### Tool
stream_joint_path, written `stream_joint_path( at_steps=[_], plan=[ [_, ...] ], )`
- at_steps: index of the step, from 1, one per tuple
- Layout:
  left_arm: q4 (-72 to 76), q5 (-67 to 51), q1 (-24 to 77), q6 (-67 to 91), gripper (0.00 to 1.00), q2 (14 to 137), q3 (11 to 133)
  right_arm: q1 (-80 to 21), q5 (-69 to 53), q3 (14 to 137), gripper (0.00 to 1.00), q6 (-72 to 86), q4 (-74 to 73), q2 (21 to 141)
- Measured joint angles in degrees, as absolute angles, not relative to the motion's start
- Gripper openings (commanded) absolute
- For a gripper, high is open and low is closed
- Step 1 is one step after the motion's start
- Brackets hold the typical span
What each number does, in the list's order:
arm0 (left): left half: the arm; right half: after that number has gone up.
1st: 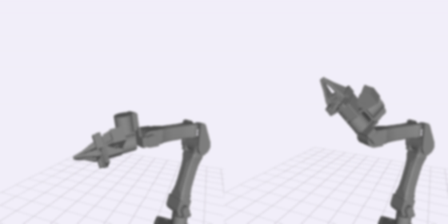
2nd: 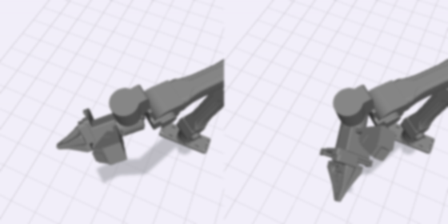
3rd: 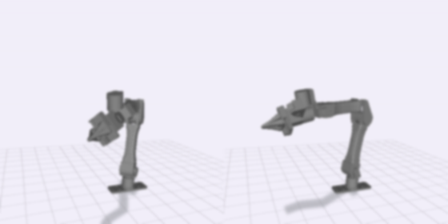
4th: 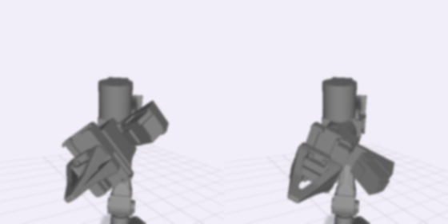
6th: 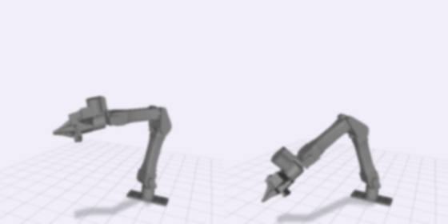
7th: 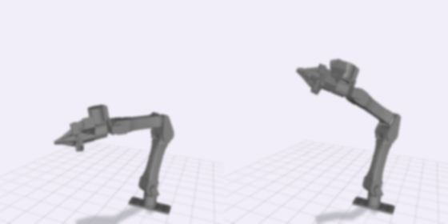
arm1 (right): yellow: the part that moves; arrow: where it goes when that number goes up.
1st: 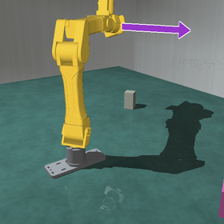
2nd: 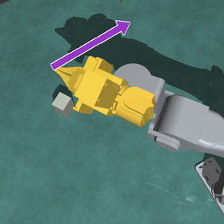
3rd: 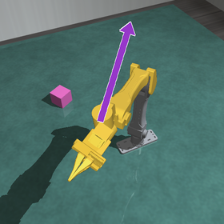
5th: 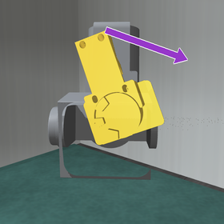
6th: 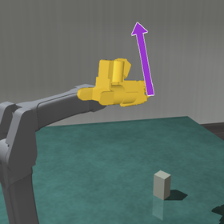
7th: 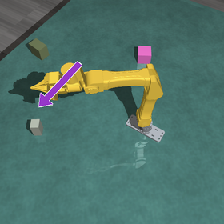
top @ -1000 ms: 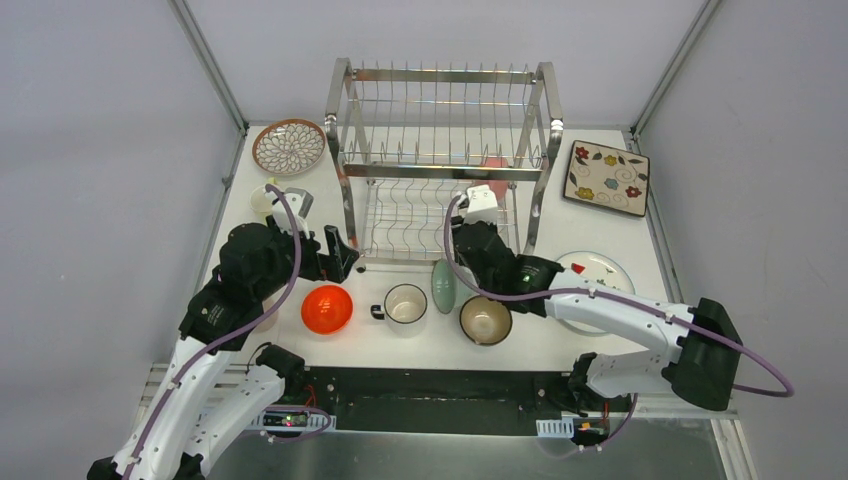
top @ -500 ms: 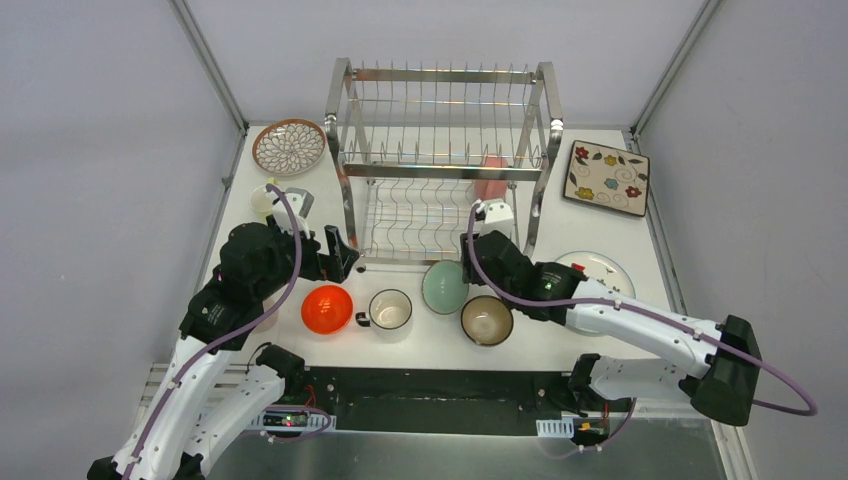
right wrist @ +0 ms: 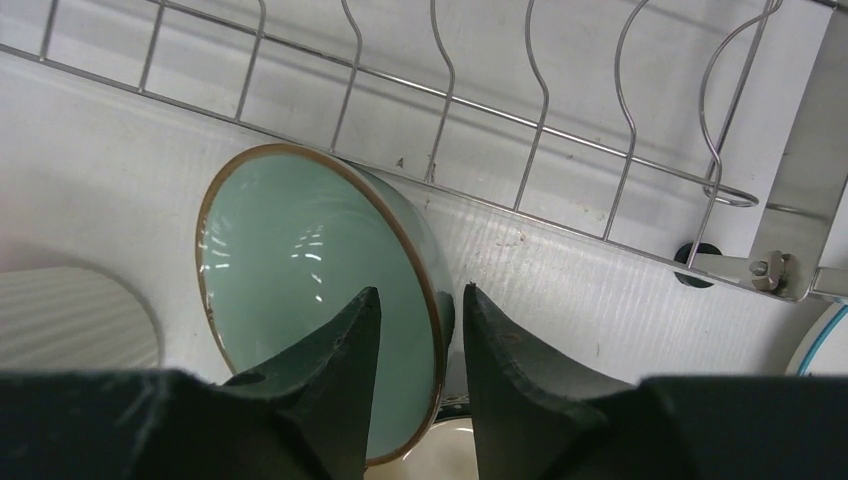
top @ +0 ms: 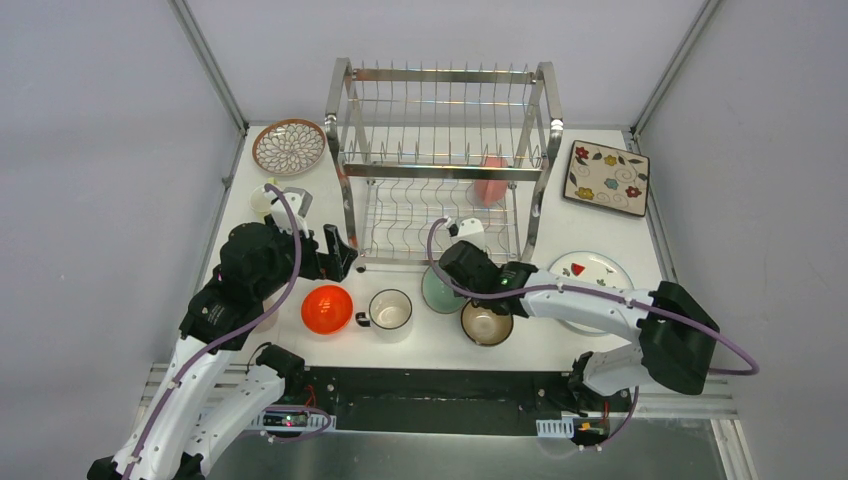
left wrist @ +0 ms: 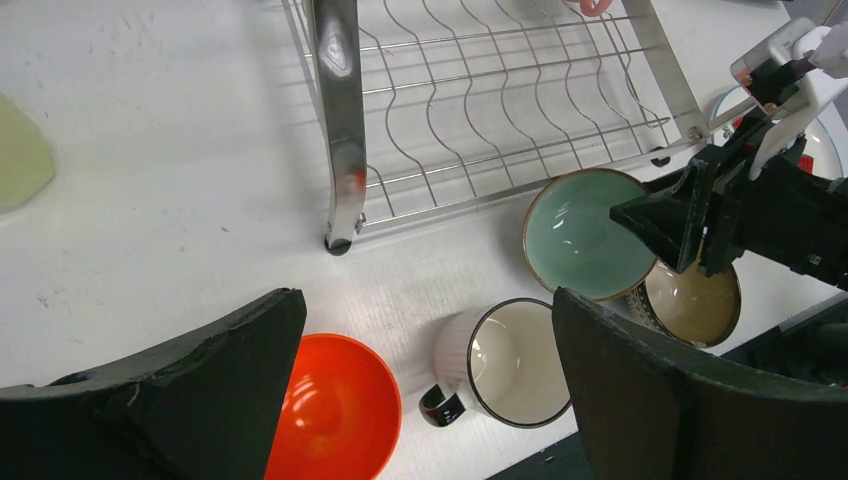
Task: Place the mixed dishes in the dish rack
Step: Pick up the bowl from the center of the board.
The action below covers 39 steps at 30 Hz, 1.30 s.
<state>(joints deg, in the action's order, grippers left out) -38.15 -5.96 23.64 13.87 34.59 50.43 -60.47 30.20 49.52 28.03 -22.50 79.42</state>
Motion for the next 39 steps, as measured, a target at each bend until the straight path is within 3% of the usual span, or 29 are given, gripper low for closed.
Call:
stream_joint_path(
  at_steps=[10, 26, 35, 39],
  plan=[
    [-38.2, -6.0, 23.6, 13.9, 0.98, 35.0, 50.4, -60.5, 32.2, 49.5, 0.0, 27.2, -24.2, 80.4],
    [-38.2, -12.9, 23.6, 16.2, 0.79, 37.8, 50.4, -61.4, 32.0, 52.7, 0.0, 30.6, -31.6, 67.7],
    [-36.9, -21.3, 23.6, 21.5, 0.71, 40.9, 50.1, -64.7, 28.3, 53.7, 0.0, 35.1, -30.6, 63.9],
    [-34.5, -24.7, 23.6, 24.4, 0.63, 41.3, 49.1, -67.0, 27.7, 53.7, 0.0, 36.8, -27.7, 64.3]
  ],
)
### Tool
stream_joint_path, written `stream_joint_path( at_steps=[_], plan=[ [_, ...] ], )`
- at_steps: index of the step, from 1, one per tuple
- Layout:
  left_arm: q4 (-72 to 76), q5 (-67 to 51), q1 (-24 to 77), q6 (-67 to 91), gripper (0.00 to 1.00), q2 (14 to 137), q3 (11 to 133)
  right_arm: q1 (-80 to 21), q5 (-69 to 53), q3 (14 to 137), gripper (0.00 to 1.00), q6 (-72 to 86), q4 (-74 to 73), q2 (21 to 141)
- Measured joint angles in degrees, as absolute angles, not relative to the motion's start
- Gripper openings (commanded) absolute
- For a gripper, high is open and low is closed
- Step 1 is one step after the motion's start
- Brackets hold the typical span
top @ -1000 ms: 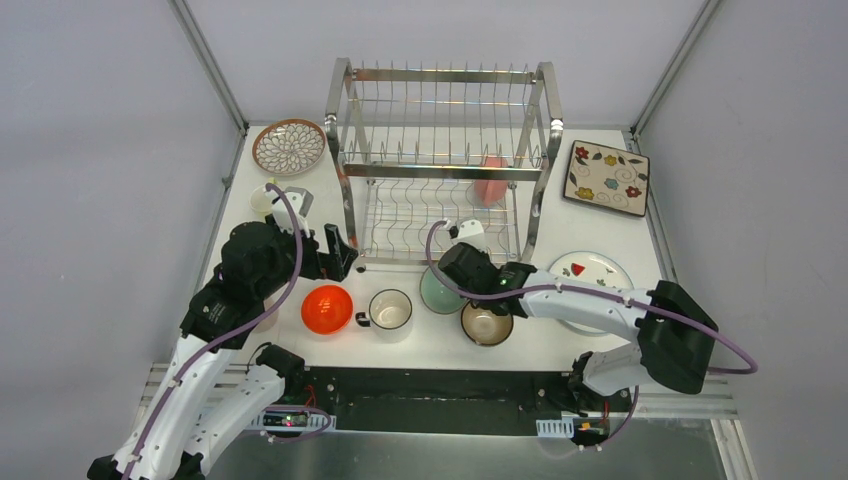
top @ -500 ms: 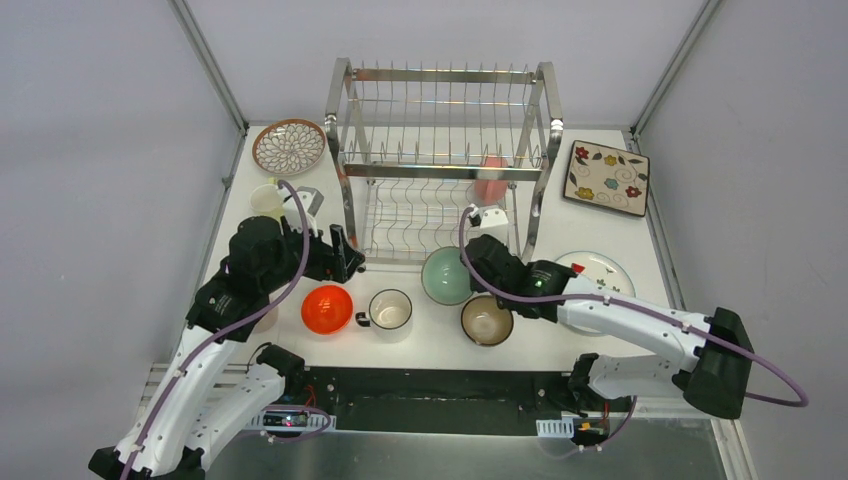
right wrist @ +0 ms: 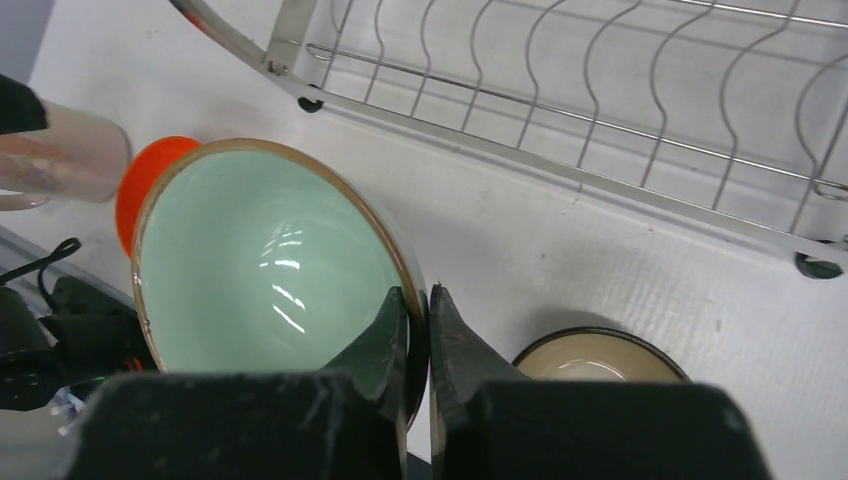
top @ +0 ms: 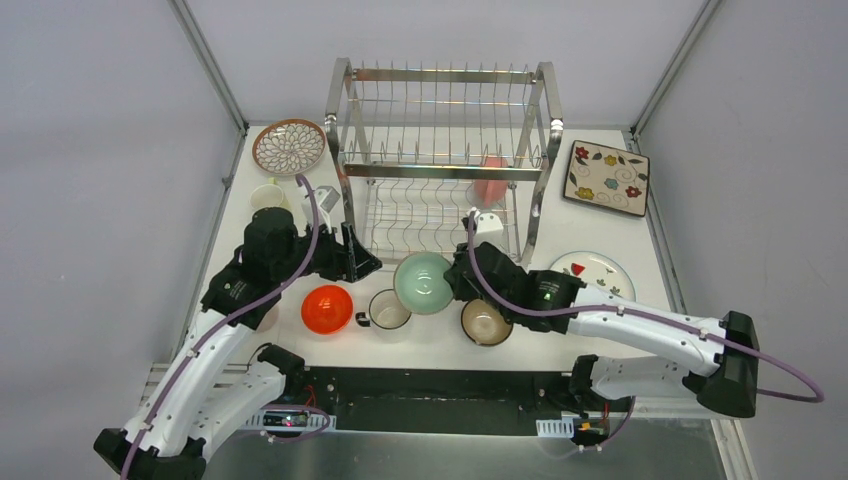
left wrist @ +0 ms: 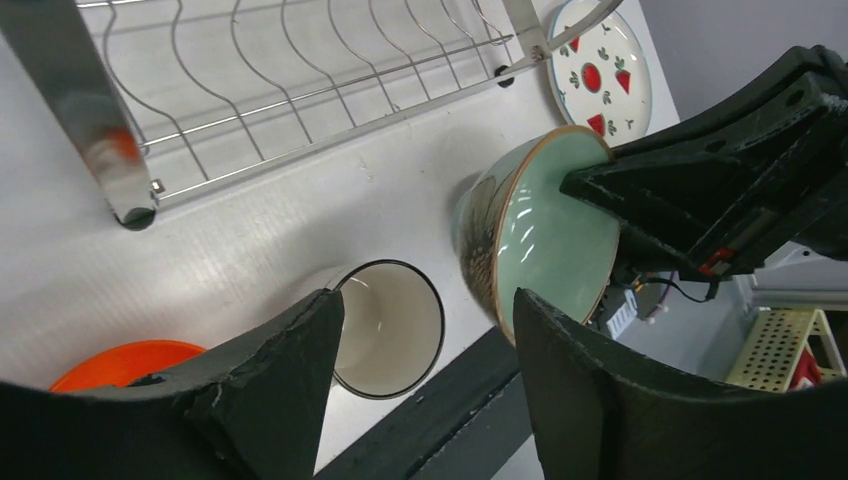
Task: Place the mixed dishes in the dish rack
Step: Pick up the bowl from the center of the board.
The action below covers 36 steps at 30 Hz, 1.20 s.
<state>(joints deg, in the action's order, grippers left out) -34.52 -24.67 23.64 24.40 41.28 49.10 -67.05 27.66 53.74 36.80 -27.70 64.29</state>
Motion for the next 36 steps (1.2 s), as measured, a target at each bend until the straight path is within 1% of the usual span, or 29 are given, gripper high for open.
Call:
stream_joint_path(
  at_steps=[4, 6, 9, 12, 14, 17, 24, 25, 26, 29, 32, 34, 36],
  plan=[
    [-32.9, -27.3, 23.6, 26.5, 0.51, 43.2, 48.8, -68.8, 27.7, 55.0, 0.0, 37.6, -25.5, 66.1],
    [-32.4, -28.1, 23.6, 26.9, 0.47, 43.7, 48.5, -69.2, 28.1, 55.6, 0.0, 37.6, -24.3, 67.0],
    [-31.6, -28.9, 23.6, 27.6, 0.45, 43.8, 47.3, -69.4, 28.8, 56.4, 0.0, 37.6, -22.5, 68.1],
    [-31.3, -29.1, 23.6, 28.0, 0.36, 44.0, 46.5, -69.5, 29.6, 57.1, 0.0, 37.1, -21.4, 69.1],
    [-30.8, -29.1, 23.6, 28.1, 0.33, 44.4, 46.1, -69.8, 30.6, 57.6, 0.0, 36.0, -21.1, 70.2],
    [-30.7, -29.0, 23.6, 28.0, 0.31, 45.2, 46.0, -70.5, 32.4, 58.7, 0.0, 34.5, -20.5, 72.0],
    [-30.4, -29.0, 23.6, 27.6, 0.3, 47.3, 46.0, -71.9, 34.9, 60.6, 0.0, 31.7, -19.4, 73.6],
    [-30.4, -29.0, 23.6, 27.6, 0.27, 47.6, 46.0, -71.9, 35.2, 60.8, 0.0, 31.3, -19.3, 73.7],
    [-30.4, -29.1, 23.6, 27.6, 0.22, 47.9, 46.0, -72.0, 35.3, 60.8, 0.0, 31.0, -19.2, 73.8],
    [-30.5, -29.1, 23.7, 27.5, 0.0, 48.2, 46.0, -72.1, 35.4, 60.9, 0.0, 30.2, -18.9, 74.3],
    [-31.5, -28.1, 23.7, 26.2, 0.0, 48.2, 46.0, -72.2, 35.2, 61.5, 0.0, 29.6, -17.7, 74.9],
    [-31.7, -27.4, 23.7, 26.2, 0.0, 48.0, 46.0, -72.2, 35.1, 61.6, 0.05, 29.2, -17.1, 75.0],
    [-31.9, -26.9, 23.7, 26.2, 0.0, 47.5, 46.0, -72.2, 34.9, 61.6, 0.15, 28.9, -16.6, 75.0]
  ],
)
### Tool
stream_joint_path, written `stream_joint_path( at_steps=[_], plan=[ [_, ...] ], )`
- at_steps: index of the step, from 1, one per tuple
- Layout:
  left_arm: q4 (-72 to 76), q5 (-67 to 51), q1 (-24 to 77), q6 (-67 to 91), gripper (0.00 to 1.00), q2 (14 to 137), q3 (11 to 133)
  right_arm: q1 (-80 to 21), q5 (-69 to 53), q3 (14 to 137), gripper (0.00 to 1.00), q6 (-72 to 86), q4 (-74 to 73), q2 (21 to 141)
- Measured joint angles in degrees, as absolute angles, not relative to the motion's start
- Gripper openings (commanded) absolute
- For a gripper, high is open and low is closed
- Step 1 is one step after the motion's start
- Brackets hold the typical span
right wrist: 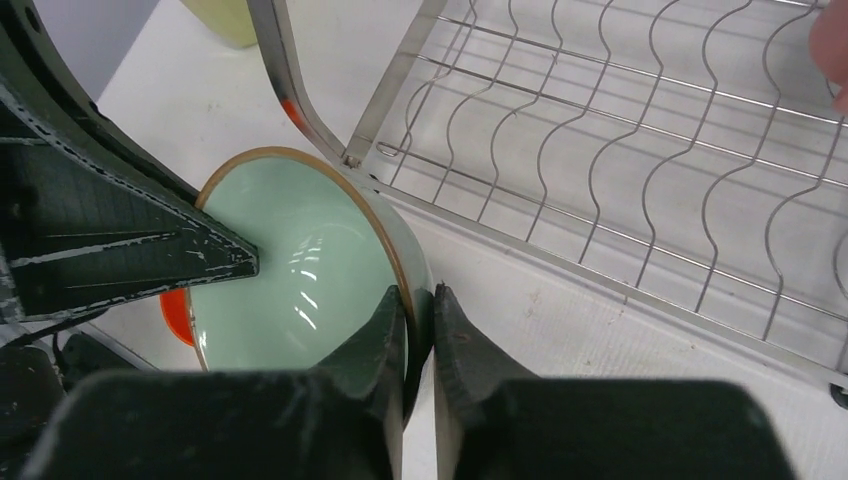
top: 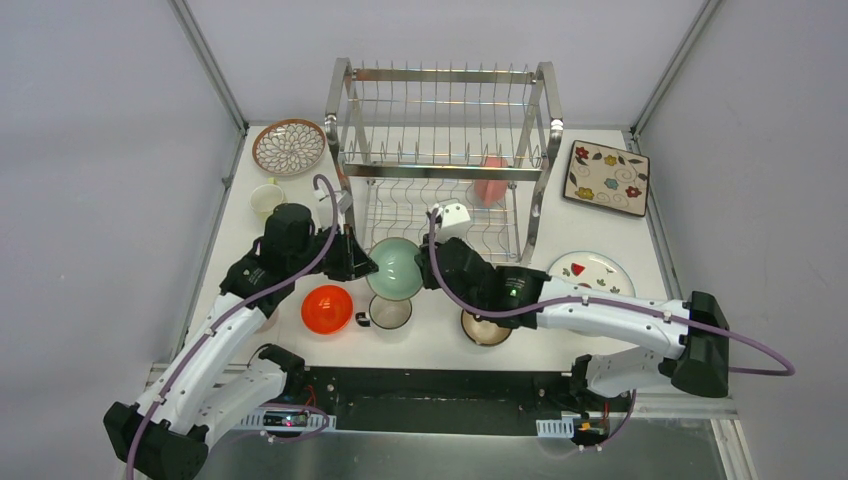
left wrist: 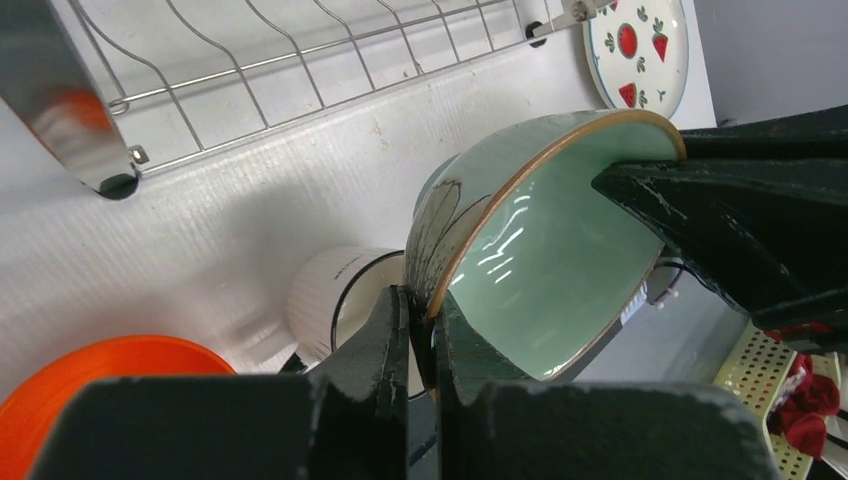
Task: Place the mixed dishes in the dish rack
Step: Pick up the bowl from the center of the board, then turn the bowl upside down on the dish rack.
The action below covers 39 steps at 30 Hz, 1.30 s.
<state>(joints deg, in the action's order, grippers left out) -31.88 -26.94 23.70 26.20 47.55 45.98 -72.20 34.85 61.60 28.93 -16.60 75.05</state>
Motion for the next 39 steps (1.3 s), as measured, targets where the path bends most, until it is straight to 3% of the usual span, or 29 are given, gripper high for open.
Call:
stream_joint_path(
  at_steps=[3, 4, 6, 8, 10, 11, 13, 39],
  plan=[
    [-32.2, -26.0, 23.7, 26.2, 0.0, 47.3, 46.0, -72.2, 34.5, 60.4, 0.4, 29.6, -14.2, 74.5],
    [-32.8, -25.6, 23.7, 26.3, 0.0, 47.3, 46.0, -72.3, 34.0, 59.6, 0.4, 30.3, -12.8, 73.9],
    [-33.7, -25.1, 23.6, 26.7, 0.0, 47.2, 46.0, -72.5, 33.5, 58.1, 0.66, 31.7, -10.9, 71.7],
    [-34.5, -24.6, 23.6, 27.2, 0.0, 47.0, 46.0, -72.6, 33.3, 56.5, 0.77, 33.6, -9.0, 69.1],
    [-35.1, -24.3, 23.6, 28.0, 0.0, 46.6, 46.0, -72.6, 32.8, 54.5, 0.79, 36.0, -7.4, 66.1],
    [-35.2, -24.3, 23.6, 28.3, 0.0, 46.3, 46.0, -72.6, 32.5, 53.8, 0.89, 36.6, -6.7, 65.0],
    [-35.3, -24.4, 23.6, 29.3, 0.0, 46.0, 46.0, -72.6, 31.5, 51.7, 0.99, 38.9, -4.2, 62.6],
    [-27.7, -33.8, 23.6, 46.6, 0.0, 42.0, 47.1, -71.1, 22.2, 41.4, 1.0, 50.1, 7.5, 53.3]
  ],
)
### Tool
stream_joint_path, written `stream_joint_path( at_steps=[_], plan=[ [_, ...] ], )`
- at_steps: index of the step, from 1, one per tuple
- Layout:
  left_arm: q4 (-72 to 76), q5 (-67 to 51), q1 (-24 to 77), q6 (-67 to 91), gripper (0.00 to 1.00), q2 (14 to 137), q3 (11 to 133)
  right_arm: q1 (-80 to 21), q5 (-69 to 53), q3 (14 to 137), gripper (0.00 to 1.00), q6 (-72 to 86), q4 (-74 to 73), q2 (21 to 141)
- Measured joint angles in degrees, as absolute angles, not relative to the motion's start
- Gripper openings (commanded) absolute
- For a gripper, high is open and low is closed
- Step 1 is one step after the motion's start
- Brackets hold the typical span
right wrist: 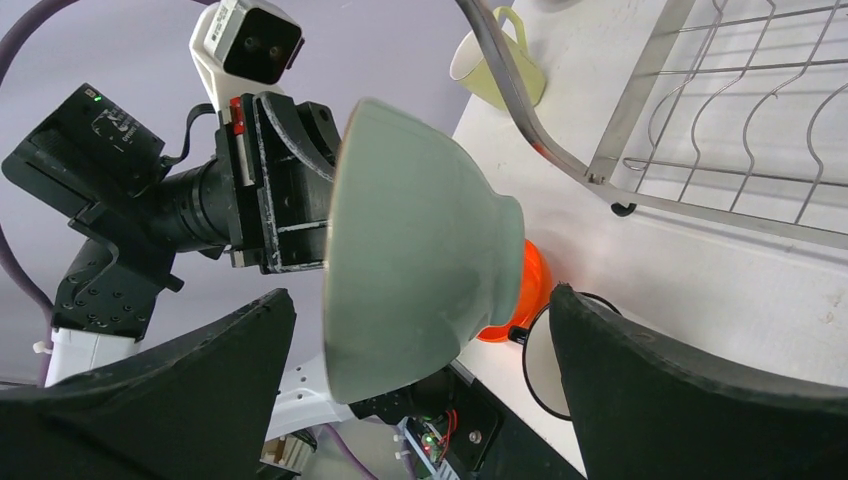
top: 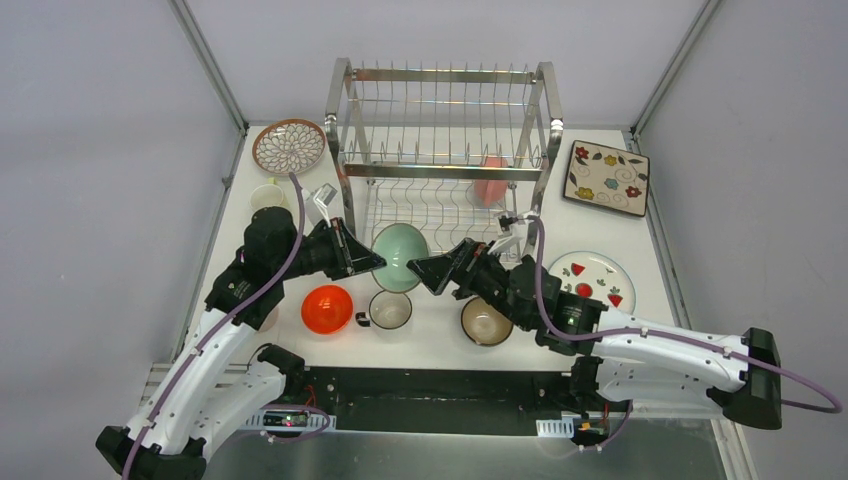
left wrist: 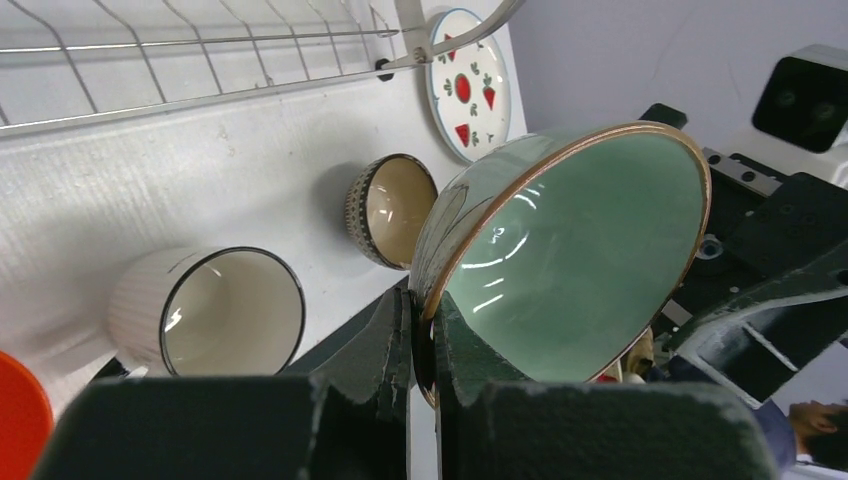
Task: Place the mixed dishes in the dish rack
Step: Turn the bowl upside down on the dish rack.
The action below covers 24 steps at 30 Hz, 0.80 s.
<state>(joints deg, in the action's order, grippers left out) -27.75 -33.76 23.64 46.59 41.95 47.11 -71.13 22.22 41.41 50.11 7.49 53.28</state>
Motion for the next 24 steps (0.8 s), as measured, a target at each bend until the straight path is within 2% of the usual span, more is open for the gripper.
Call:
stream_joint_path(
  at_steps=[5, 11, 24],
  plan=[
    [-25.3, -35.9, 23.6, 48.8, 0.0, 41.9, 47.1, -70.5, 20.8, 41.4, 0.95, 50.2, 9.8, 55.1],
    [-22.9, -37.5, 23.6, 50.2, 0.0, 41.9, 47.1, -69.6, 18.7, 41.3, 0.72, 51.0, 12.7, 56.0],
    [-22.4, -37.5, 23.6, 50.3, 0.0, 42.0, 44.9, -68.7, 16.4, 37.8, 0.57, 54.2, 16.4, 55.8]
  ],
)
